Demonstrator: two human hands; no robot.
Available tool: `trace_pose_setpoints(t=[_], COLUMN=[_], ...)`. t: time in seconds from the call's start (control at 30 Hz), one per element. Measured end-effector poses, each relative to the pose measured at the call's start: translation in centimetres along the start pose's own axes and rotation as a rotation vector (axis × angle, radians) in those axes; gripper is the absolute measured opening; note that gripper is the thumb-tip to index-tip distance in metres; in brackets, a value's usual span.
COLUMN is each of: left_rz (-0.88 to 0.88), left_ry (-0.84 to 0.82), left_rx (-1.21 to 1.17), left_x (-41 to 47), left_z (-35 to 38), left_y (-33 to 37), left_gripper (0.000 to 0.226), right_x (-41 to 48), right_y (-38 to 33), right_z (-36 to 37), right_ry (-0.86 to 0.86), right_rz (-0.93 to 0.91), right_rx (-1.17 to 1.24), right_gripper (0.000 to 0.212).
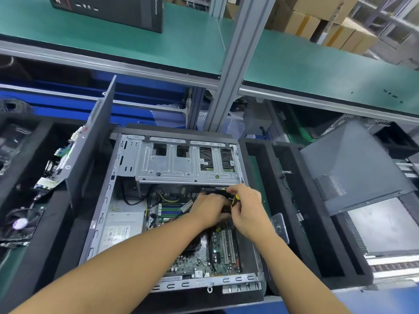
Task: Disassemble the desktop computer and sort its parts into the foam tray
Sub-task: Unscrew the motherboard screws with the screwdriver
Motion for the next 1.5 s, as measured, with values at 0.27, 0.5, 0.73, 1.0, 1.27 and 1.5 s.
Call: trace_pose_setpoints(t=[0.27, 0.5, 0.73, 1.0, 1.27, 1.5], left_rz=[-0.014, -0.037, 0.011, -0.039, -0.064, -0.041], left_ry=[0.098, 0.079, -0.025, -0.047, -0.028, -0.043], left_rx=[-0.058, -0.098, 0.165, 0.152, 0.147, 0.142], left_x=[-0.2, -0.2, -1.1, -1.4, -1.3, -1.4], left_z=[-0.1, -0.2, 0.1, 0.2, 0.4, 0.4], left_y=[0.1, -0.3, -2.0, -2.0, -2.0, -1.9], left_gripper=[0.026, 0.014, 0.031, 0.032, 0.029, 0.032], right_x=[0.0, 0.0, -0.1, -0.3, -0.5, -0.6], right_y=[-0.9, -0.7, -0.2, 0.0, -0.3, -0.7], right_z=[-0.1, -0.8, -0.4, -0.8, -0.9, -1.2], right_ry=[0.025, 0.189, 0.097, 0.120, 0.178, 0.192], right_rz=[-0.035, 0.061, 0.005, 0.059, 0.047, -0.026], right_rx=[-0.132, -0.383, -0.061, -0.122, -0.108, -0.027], right_gripper=[0.037, 0.025, 0.023, 0.045, 0.014, 0.032])
Point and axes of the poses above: each hand's wrist, its own x-axis towards the middle knuckle, its own z-axis out of the palm, y = z × x, the point moved 7 cm from there along x, towards the middle knuckle, and after that the axes turned 4 degrees about x, right-handed, at the moved point
